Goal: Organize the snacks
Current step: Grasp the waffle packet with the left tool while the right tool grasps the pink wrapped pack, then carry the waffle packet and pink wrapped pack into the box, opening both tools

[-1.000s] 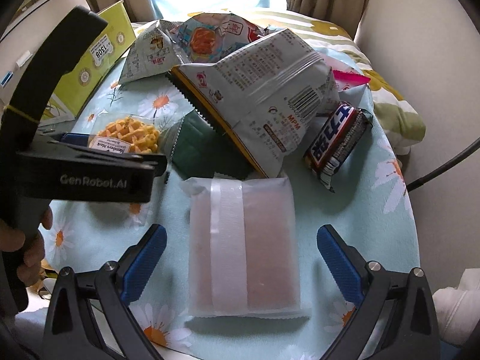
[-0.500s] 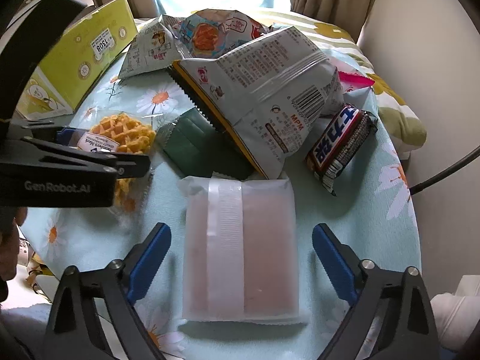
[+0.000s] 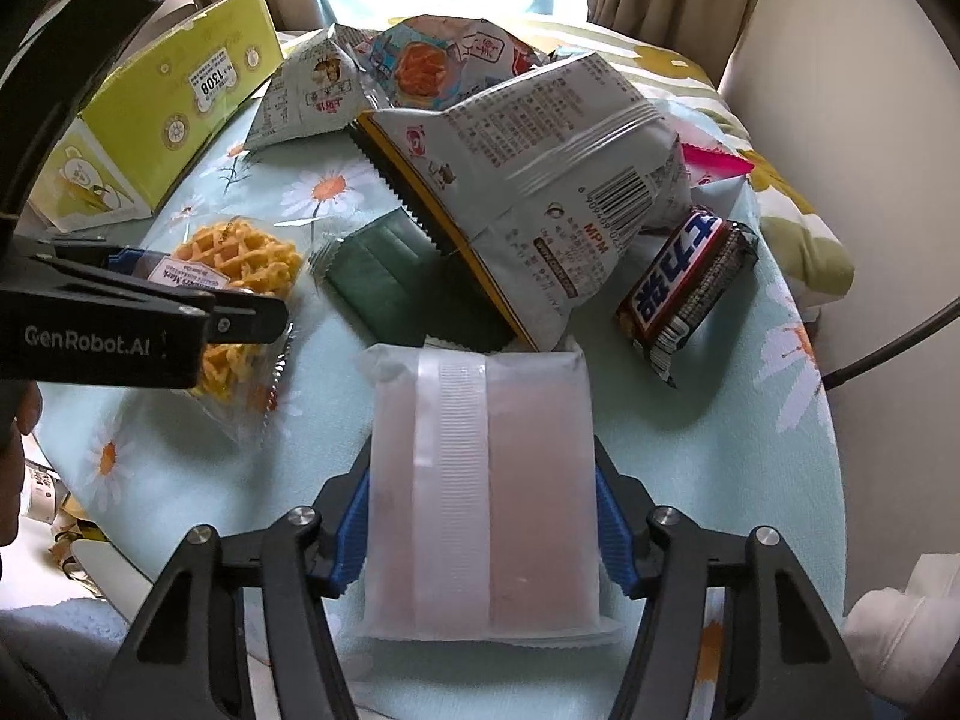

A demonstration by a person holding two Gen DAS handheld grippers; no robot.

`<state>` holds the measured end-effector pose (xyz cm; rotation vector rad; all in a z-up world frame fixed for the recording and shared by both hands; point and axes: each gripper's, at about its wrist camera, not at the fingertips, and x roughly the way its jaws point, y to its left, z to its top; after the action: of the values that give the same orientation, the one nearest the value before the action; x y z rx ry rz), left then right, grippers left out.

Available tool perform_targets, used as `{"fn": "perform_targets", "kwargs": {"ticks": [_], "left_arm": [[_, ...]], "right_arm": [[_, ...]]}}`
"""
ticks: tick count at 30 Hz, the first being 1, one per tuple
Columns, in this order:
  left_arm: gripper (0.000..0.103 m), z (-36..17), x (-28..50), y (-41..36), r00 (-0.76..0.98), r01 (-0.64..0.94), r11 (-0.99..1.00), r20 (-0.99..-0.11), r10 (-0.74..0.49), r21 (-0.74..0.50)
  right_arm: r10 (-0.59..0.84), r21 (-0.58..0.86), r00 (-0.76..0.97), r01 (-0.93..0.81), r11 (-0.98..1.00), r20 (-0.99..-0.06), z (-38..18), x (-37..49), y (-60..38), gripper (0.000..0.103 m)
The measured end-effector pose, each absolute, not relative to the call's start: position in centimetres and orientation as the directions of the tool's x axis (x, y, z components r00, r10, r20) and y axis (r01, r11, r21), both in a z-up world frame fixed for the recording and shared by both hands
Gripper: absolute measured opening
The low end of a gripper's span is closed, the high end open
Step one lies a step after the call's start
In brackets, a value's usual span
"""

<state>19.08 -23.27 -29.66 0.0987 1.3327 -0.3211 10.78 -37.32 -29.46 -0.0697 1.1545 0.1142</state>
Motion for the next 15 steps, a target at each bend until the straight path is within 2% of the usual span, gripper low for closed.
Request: {"fn": "perform_targets", "kwargs": {"ticks": [7,15], "left_arm": [[0.073,-27.2,19.6,-21.3,0.236,0.254,0.957,-0.95,-0.206,-0.144],[0.073,-20.3,19.9,-18.1,0.369,0.194,0.964,-0.897,-0.243,-0.182]], "right_arm": [[0.055,0.005,0.427,-0.117,0.993,-0.903,-27.1,10.9,-37.8,0.058],[0.096,0.027,0.488,-0.146,0.989,-0.867,-21.6,12.1,-37.2,0.058]]}}
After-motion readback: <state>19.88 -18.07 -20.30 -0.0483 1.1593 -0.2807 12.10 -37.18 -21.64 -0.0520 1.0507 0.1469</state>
